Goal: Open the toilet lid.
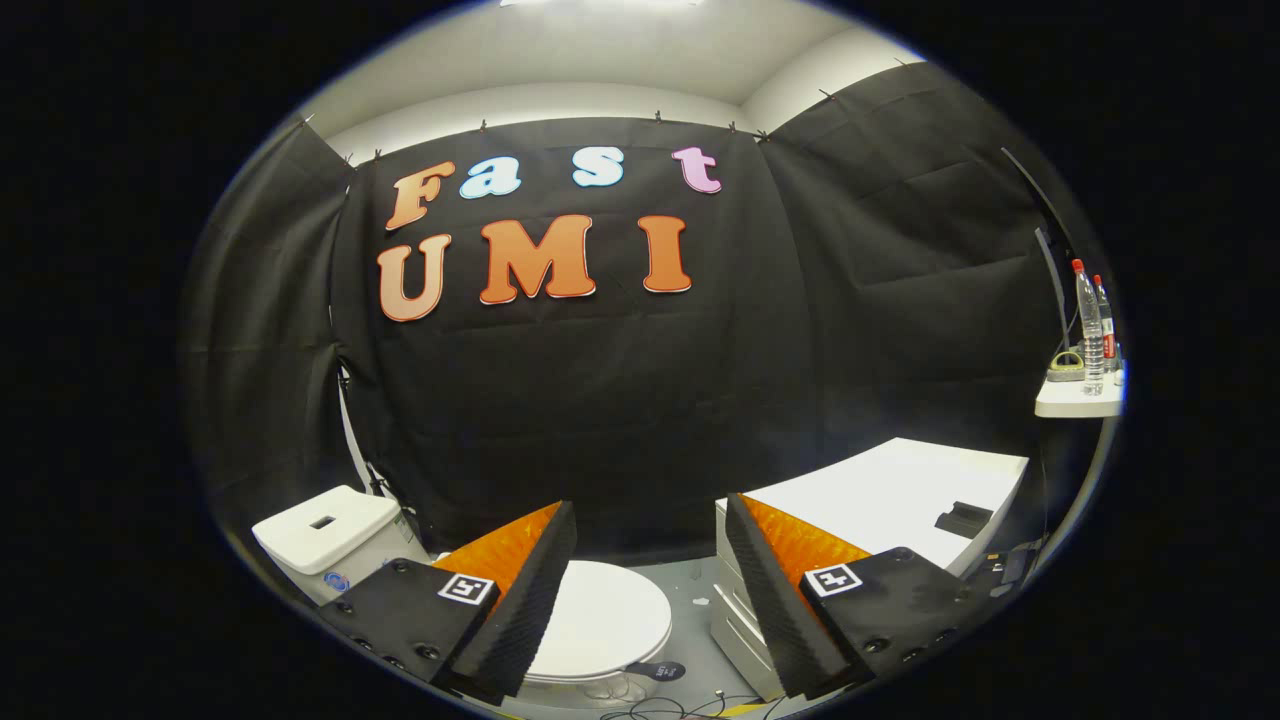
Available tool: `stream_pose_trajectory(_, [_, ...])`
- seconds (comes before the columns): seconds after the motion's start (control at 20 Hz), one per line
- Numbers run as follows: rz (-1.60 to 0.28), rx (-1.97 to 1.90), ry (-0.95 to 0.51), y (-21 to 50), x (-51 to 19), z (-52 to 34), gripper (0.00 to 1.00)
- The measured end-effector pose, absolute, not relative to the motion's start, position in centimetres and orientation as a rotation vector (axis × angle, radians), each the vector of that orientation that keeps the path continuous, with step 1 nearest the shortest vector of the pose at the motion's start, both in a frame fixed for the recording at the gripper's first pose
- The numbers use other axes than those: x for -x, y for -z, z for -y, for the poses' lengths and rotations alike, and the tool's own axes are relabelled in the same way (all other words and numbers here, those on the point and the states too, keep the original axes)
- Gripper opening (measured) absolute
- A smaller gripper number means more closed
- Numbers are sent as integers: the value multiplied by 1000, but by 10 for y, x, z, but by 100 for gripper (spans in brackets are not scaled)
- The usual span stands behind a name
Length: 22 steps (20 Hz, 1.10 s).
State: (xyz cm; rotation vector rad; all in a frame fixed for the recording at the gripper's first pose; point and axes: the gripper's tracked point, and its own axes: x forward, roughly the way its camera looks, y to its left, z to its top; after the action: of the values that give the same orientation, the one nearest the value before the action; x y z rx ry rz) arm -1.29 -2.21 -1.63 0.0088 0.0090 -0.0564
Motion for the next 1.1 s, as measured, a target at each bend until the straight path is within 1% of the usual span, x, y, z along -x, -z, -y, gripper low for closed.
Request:
stream_pose_trajectory(0.75, [-68,-20,51,47,8,11,97])
stream_pose_trajectory(1.1, [-105,-117,74,75,-2,22,98])
